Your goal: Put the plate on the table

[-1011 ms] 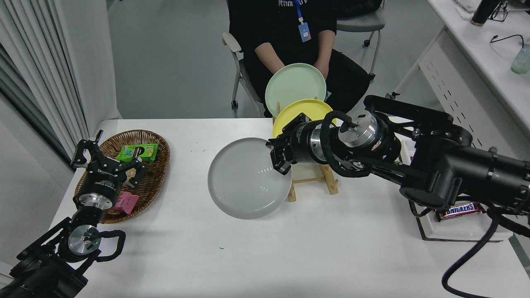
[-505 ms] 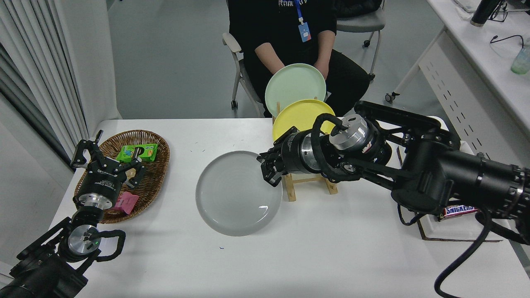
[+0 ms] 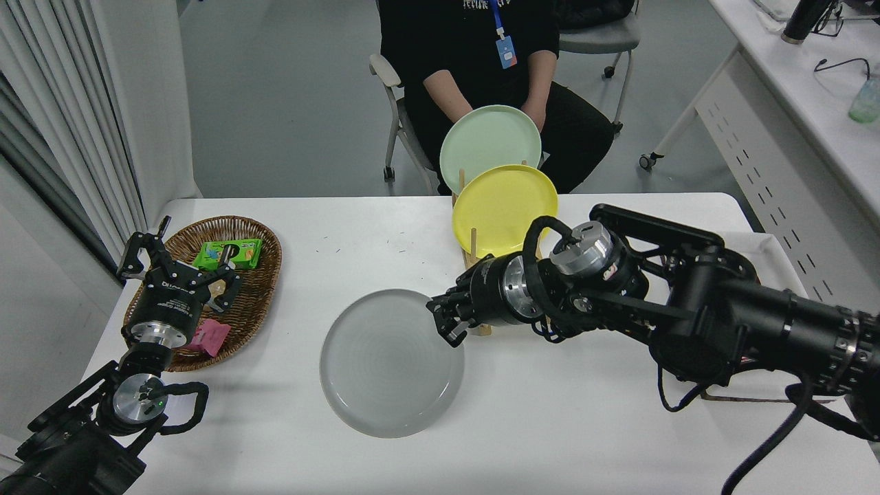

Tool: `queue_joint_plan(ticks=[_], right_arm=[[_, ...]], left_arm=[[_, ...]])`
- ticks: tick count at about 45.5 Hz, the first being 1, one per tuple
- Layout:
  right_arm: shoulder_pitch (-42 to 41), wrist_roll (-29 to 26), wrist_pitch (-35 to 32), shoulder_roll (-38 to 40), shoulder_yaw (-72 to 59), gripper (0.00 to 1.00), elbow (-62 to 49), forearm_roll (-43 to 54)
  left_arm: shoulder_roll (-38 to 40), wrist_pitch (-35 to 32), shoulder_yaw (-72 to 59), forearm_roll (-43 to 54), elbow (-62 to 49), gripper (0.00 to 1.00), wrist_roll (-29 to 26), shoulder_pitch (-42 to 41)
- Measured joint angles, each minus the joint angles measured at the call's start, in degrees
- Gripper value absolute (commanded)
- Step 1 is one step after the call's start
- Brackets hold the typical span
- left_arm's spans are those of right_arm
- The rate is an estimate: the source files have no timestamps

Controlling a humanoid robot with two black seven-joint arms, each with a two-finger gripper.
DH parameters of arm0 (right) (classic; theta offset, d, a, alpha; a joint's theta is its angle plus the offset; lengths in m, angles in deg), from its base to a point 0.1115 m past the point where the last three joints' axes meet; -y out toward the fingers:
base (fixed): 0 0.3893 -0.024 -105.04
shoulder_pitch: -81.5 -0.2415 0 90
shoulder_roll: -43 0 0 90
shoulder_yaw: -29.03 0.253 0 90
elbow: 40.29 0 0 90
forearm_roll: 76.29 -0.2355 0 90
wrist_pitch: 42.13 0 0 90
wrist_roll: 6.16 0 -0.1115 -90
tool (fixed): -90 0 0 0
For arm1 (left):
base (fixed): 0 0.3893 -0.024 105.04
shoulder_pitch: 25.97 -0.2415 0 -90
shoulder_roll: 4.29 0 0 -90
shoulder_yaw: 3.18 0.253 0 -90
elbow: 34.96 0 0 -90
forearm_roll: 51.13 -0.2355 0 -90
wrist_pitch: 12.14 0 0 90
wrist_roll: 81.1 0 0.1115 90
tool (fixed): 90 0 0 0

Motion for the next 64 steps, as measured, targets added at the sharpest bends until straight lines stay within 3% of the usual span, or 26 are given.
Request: queue_joint_plan(ticks=[64], right_arm=[[16.80, -0.01, 0.02, 0.43, 5.39, 0.00, -11.14, -4.61]], left_arm=[[0.02, 0.00, 0.00, 0.00, 0.00, 0.98, 0.00, -0.01]])
